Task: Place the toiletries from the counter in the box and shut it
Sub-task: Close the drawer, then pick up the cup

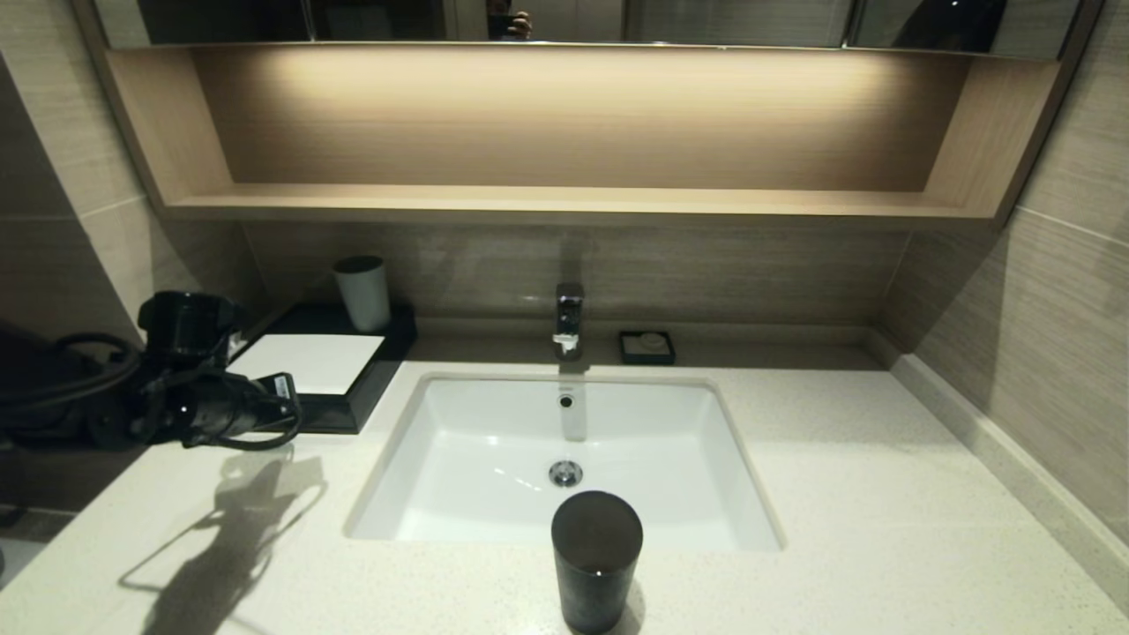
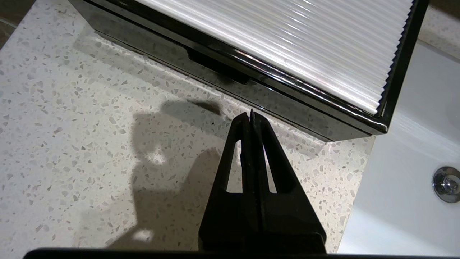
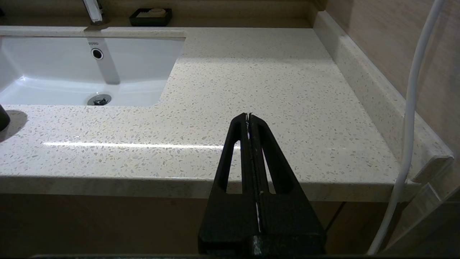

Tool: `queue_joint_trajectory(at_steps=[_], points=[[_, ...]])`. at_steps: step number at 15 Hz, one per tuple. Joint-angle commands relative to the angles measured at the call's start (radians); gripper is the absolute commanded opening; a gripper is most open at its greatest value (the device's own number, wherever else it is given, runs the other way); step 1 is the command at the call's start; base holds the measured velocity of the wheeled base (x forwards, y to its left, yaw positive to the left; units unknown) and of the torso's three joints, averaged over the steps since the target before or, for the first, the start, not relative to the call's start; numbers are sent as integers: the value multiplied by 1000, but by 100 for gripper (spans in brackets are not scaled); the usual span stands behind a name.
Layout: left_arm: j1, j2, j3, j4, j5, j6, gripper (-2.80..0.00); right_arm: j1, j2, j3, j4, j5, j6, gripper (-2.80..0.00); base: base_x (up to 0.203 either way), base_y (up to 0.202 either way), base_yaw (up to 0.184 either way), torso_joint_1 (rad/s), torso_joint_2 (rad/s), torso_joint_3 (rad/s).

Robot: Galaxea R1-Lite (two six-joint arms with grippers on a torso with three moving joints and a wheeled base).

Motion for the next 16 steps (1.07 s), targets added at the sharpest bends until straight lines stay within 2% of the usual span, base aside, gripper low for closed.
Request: queue_joint_trajectory(at_steps=[1,4,10,14,15,16], points=[[-3,-79,31,-1,1,0,-280,0,0,2,0,0,0,-280,0,0,0,0,0,0],[-28,-146,53,-2,-1,24,-280,0,0,2,0,0,0,-280,0,0,0,0,0,0],[-171,-223,36,-14,-1,93,-280,0,0,0,0,0,0,-280,0,0,0,0,0,0],[-221,-221,24,-50,-2,116,-280,0,0,0,0,0,0,-280,0,0,0,0,0,0],[-236,-220,8,-45,-2,116,0,0,0,2,0,0,0,-280,0,0,0,0,0,0],[-247,-223,-8,-33,-2,117,0,0,0,0,0,0,0,-280,0,0,0,0,0,0]])
